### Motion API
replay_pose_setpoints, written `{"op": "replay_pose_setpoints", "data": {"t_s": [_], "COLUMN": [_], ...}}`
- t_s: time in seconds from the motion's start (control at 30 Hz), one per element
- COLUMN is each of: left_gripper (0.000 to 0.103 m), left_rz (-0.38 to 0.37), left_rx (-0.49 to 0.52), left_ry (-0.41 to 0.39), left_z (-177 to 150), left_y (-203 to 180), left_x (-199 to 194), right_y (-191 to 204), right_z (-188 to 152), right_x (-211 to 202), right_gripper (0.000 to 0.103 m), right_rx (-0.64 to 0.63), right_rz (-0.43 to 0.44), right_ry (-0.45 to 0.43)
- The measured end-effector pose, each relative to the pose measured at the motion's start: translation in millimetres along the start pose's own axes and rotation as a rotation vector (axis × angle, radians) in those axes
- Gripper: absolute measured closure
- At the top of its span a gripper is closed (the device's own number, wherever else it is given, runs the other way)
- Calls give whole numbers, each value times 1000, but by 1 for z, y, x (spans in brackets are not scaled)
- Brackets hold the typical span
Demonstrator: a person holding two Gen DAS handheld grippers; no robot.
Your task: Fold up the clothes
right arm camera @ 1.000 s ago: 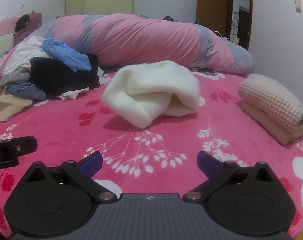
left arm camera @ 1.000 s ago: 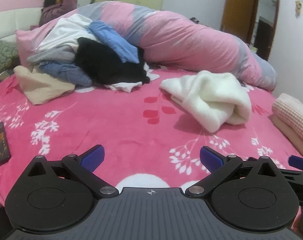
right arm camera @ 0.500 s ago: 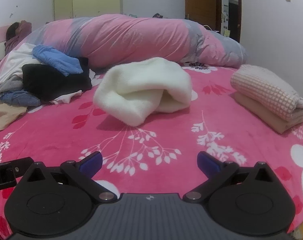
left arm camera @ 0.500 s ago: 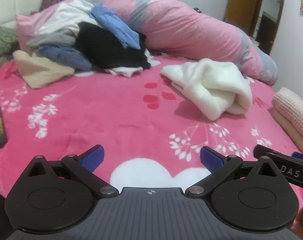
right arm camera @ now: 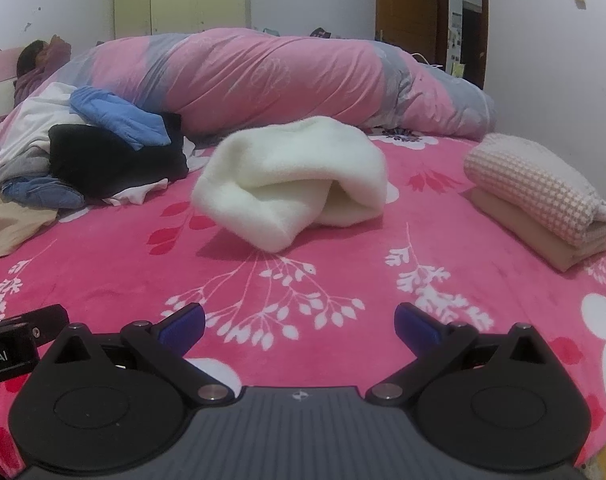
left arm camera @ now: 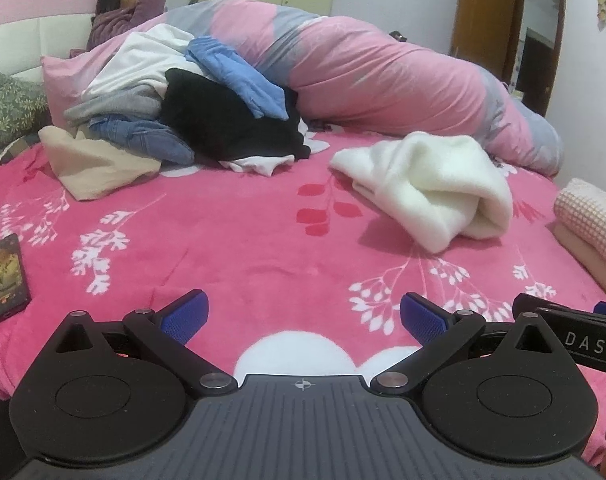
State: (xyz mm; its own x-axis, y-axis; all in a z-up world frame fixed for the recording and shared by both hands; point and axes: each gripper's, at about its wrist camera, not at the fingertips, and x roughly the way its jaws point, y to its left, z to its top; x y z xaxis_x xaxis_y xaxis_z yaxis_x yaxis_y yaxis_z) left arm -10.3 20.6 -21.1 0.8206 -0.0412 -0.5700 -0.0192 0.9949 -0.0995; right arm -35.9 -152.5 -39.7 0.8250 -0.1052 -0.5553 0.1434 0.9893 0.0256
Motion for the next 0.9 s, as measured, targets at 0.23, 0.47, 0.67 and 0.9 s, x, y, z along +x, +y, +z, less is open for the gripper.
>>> {"op": "replay_pose_setpoints", "data": {"t_s": [0.23, 0.47, 0.67, 0.9], "left_gripper": [0, 0, 0, 0], "left_rz": [-3, -7, -10, -16], "left_rx": [2, 5, 12, 18], "left_ry": [-1, 1, -3, -3], "left_z": [0, 0, 0, 1], "left_y": [0, -2, -5, -6], "left_x": [-1, -2, -2, -1], "right_y": [0, 0, -1, 0], "right_z": [0, 2, 3, 5], "right_x": [-1, -4, -5, -5], "right_gripper": [0, 0, 0, 0], "right_rx": [-2, -2, -6, -5], "right_rz": [-3, -4, -3, -1], "right_ry": [0, -6, -9, -10]}}
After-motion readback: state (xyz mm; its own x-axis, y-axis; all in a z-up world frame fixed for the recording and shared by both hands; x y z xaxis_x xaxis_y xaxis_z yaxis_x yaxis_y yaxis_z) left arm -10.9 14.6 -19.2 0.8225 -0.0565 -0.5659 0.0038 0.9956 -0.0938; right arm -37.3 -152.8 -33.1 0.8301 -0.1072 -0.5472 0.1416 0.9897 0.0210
